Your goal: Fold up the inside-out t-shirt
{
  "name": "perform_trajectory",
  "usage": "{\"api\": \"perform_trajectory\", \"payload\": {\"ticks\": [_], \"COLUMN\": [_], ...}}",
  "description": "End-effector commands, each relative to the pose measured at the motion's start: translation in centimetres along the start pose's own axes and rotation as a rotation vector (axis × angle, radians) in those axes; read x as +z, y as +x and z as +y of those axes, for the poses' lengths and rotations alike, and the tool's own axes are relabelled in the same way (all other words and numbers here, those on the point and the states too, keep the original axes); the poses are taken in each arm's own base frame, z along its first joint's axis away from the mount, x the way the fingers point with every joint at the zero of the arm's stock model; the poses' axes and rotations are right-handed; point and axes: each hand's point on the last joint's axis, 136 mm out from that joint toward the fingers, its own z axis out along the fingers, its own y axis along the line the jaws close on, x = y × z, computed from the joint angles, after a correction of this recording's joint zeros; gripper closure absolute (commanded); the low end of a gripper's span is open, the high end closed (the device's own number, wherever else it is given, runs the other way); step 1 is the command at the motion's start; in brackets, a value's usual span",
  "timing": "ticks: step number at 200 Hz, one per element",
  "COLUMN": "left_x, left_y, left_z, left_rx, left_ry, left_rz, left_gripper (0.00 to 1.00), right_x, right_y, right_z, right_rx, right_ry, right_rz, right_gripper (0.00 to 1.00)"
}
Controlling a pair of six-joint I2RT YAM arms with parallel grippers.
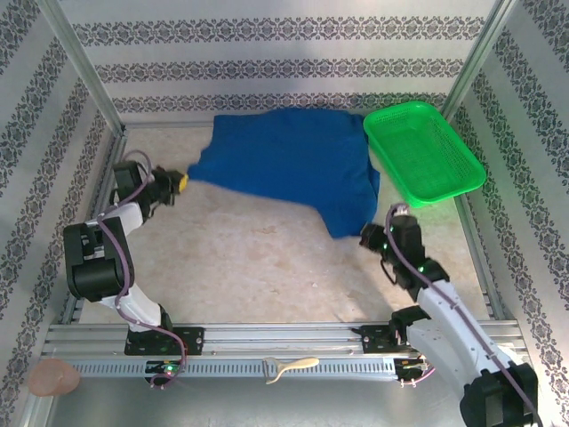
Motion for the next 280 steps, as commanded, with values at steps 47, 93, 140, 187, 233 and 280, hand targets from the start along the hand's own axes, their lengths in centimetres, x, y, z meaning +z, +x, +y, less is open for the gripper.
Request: {"api": "perform_trajectory", "payload": {"ticks": [47,93,140,187,233,280], "left_x": [-4.3,-8.5,-12.8,-14.4,-15.9,-15.2], "left_y": [5.5,7.1,8.1,9.8,9.8,7.2], "left_z": [8.6,11.6,11.3,13.2,12.8,9.8], "left_rx": [0.077,0.053,0.065,0.037,0.057,0.122], "left_ry": [-0.242,-0.39,-0.445,-0.486,-0.537,-0.49], "left_rz": [-0.001,-0.099,-0.21,-0.235,-0.264,-0.296], "left_gripper": [1.0,1.0,1.0,1.0,1.0,1.0], "right_x": [-1.1,-2.1,-3.7,-4.1,-5.0,-5.9], "right_y": [4.8,5.4,6.8,8.9,8.7,4.6], "right_z": [-5.1,-4.8,-4.5,-5.3,-4.0,-0.6], "right_rx": [0.131,0.136,0.118,0.12,0.087,0.028], "right_ry": [0.095,0.088,0.091,0.103,0.074,0.046], "right_rz": [0.02,0.053,0.107,0.15,0.15,0.039], "right_gripper": [1.0,1.0,1.0,1.0,1.0,1.0]}}
